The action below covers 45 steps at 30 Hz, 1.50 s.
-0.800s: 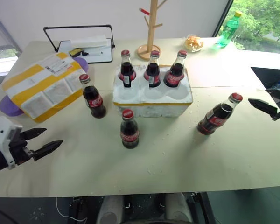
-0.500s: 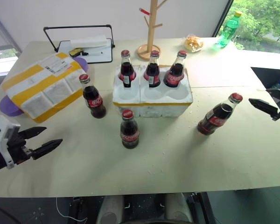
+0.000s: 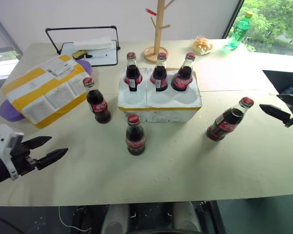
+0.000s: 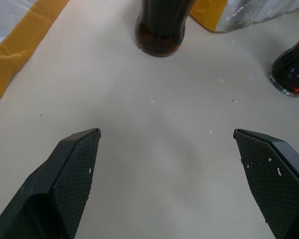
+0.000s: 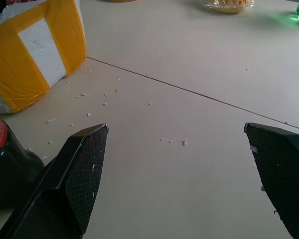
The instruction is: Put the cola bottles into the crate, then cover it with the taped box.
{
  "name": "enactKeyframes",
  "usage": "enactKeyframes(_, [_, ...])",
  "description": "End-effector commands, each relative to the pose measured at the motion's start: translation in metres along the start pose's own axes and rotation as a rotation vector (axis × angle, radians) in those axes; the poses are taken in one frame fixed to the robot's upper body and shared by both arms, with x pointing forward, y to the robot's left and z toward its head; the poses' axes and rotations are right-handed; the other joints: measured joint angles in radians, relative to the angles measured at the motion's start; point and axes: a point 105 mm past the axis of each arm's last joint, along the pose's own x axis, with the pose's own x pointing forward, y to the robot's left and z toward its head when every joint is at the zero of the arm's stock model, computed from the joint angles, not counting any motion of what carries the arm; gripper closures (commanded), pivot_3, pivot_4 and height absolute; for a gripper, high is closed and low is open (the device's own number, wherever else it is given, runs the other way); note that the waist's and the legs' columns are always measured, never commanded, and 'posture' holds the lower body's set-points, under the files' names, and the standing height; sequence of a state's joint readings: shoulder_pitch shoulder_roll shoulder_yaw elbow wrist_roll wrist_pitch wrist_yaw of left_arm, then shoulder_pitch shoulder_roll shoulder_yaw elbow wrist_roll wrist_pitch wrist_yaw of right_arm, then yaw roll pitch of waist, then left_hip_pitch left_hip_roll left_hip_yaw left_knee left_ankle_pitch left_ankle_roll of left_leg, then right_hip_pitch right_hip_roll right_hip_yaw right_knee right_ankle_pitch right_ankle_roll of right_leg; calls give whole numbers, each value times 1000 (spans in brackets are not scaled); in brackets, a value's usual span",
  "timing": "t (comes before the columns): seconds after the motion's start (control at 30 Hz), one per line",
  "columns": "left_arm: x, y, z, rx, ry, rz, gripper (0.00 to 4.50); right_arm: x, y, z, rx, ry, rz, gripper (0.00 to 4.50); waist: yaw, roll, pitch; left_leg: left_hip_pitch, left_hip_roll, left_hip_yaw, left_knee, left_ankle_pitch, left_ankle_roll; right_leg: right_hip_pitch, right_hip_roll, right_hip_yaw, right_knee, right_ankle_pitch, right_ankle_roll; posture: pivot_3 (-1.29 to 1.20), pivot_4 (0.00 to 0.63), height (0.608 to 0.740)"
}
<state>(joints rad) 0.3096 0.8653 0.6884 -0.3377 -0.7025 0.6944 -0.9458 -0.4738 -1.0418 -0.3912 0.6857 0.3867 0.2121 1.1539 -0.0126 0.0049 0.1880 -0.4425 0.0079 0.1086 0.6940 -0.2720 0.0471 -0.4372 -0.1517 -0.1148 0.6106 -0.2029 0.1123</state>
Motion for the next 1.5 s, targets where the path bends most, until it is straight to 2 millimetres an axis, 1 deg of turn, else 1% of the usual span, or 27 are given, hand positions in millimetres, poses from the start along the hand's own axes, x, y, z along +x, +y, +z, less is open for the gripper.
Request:
enactKeyframes(0.03, [-4,0,12,25,-36,13,37,-4,-5,16,-34,-42,-22,0,0,0,0,0,0,0,0,0,0,0,0,0,0,0,0,0,150,740])
enactKeyframes(0.27, [4,-3,17,39,-52,1,37,-5,-5,21,-47,-43,-11,0,0,0,0,0,0,0,0,0,0,0,0,0,0,0,0,0,150,740])
enactKeyframes(0.37, [8,-2,30,23,-113,-17,37,-6,-5,41,-35,-79,20,0,0,1,0,0,0,0,0,0,0,0,0,0,0,0,0,0,150,740])
enactKeyframes(0.43, [14,-2,37,18,-141,-37,37,-7,-1,61,-43,-100,66,0,0,2,0,0,0,0,0,0,0,0,0,0,1,0,0,0,150,740])
enactKeyframes(0.47, [16,-2,38,17,-146,-43,37,-8,0,68,-48,-103,82,0,0,4,0,0,0,0,0,0,0,0,0,0,1,0,0,0,150,740])
enactKeyframes(0.53, [29,-4,46,37,-153,-91,37,-8,15,100,-73,-126,187,0,0,6,0,0,0,0,0,0,0,0,0,0,1,0,0,0,150,740])
enactKeyframes(0.57, [35,-5,49,52,-150,-116,37,-9,25,115,-79,-131,254,0,-1,7,1,0,0,0,0,0,0,0,0,0,1,0,0,0,150,740])
enactKeyframes(0.6, [41,-5,52,65,-148,-134,37,-11,35,126,-84,-132,314,0,0,7,1,0,0,0,0,0,0,0,1,0,1,0,0,0,150,740])
enactKeyframes(0.7, [55,-1,61,83,-158,-155,37,-15,62,145,-91,-119,459,0,2,7,1,0,0,0,0,0,0,-1,1,0,2,2,3,0,150,740])
enactKeyframes(0.77, [68,2,66,98,-165,-172,37,-18,84,159,-95,-125,557,0,2,7,1,0,0,0,0,0,0,-1,1,0,1,2,3,0,150,740])
enactKeyframes(0.87, [85,3,71,115,-172,-197,37,-23,113,173,-108,-138,665,0,3,7,1,-1,0,0,0,0,0,-1,0,0,2,2,3,0,150,740])
enactKeyframes(0.93, [97,4,74,125,-179,-207,37,-27,129,181,-109,-161,715,0,4,7,1,-1,0,0,1,0,0,-1,0,0,2,2,3,0,150,740])
enactKeyframes(1.03, [111,3,78,129,-191,-230,37,-31,146,188,-107,-188,766,0,5,7,1,-1,0,0,1,0,0,-1,0,0,2,3,3,0,150,740])
enactKeyframes(1.13, [121,2,78,145,-185,-250,37,-31,157,185,-120,-183,782,0,4,6,1,-1,0,0,1,0,0,-2,0,0,2,3,3,0,150,740])
enactKeyframes(1.5, [138,5,75,133,-191,-260,37,-31,173,179,-110,-204,799,0,5,5,1,-2,0,0,2,0,0,-1,0,0,2,3,3,0,150,740])
